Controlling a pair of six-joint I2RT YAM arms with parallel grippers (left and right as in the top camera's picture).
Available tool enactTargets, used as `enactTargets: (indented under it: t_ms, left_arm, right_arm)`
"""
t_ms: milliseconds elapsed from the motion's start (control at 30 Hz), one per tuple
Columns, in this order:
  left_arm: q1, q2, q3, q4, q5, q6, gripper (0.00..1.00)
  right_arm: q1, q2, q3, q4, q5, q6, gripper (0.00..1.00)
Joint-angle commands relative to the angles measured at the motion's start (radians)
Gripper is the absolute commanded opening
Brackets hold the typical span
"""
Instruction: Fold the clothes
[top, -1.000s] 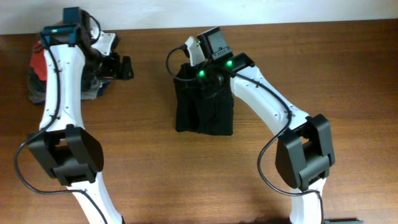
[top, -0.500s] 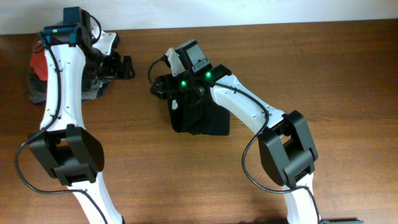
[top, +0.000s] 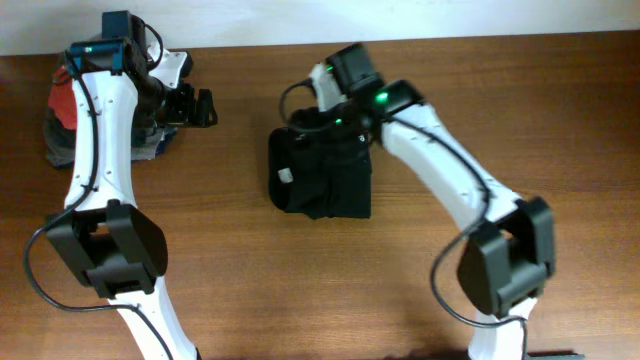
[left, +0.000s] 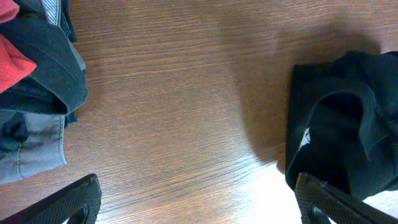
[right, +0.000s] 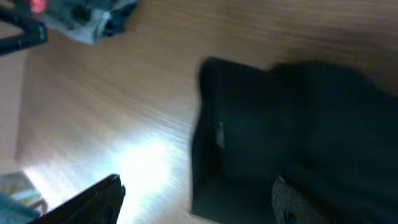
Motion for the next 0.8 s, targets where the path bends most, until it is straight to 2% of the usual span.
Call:
enactTargets:
  t_ms: [0, 267, 567, 700, 767]
  left_arm:
    - [0.0, -0.004, 0.017, 0.008, 0.012, 0.017, 0.99]
    - [0.0, -0.004, 0.015, 0.02, 0.012, 0.017, 0.99]
    - [0.0, -0.004, 0.015, 0.019, 0.011, 0.017, 0.99]
    - [0.0, -0.004, 0.015, 0.02, 0.011, 0.017, 0.99]
    - [0.0, -0.004, 0.015, 0.02, 0.011, 0.017, 0.99]
  right_arm:
    - [0.002, -0.016, 0.016, -0.082, 0.087, -0.064, 0.8]
    - [0.088, 0.008, -0.034, -0.112, 0.223, -0.051, 0.78]
    - [0.199, 0.023, -0.13, -0.025, 0.416, 0.001, 0.75]
    - [0.223, 0.023, -0.177, 0.035, 0.446, 0.002, 0.71]
    - [0.228, 0.023, -0.204, 0.072, 0.447, 0.001, 0.65]
